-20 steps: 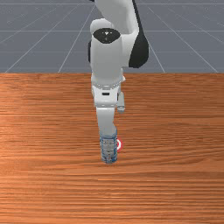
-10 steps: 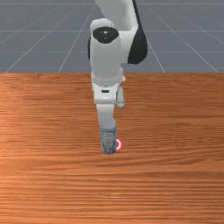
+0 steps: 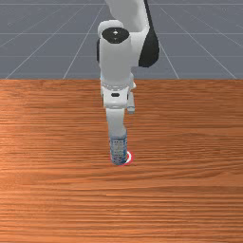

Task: Pick up the bottle and put it on the marker

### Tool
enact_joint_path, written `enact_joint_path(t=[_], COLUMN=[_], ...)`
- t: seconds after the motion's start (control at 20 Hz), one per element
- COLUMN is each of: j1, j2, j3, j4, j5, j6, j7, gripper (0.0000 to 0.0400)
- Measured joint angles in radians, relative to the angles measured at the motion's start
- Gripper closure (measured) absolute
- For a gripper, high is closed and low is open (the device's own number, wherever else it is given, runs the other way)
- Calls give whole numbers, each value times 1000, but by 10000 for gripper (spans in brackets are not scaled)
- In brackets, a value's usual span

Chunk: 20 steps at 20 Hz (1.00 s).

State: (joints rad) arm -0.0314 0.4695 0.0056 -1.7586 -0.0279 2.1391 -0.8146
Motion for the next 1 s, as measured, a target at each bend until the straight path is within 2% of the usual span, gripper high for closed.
enact_joint_path(t=[0.05,0.2,0.35,0.4,0.7,0.75,0.8,1.0], j1=[0,-1,-1,-11,10,11,2,1], j2=[-5,-64,-82,-69,-65,-63,-52,-69], j3=[0,-1,-1,8,-10,-10,-2,-2], j4=[-9,-108,-89,-56,-65,-66,-49,-84], j5=[0,2,2,29,-25,-28,-3,-3], j6=[3,127,67,4,14,17,-7,40], j7=[-1,9,9,-15,32,35,13,15], gripper=[227,228,228,228,229,228,229,228])
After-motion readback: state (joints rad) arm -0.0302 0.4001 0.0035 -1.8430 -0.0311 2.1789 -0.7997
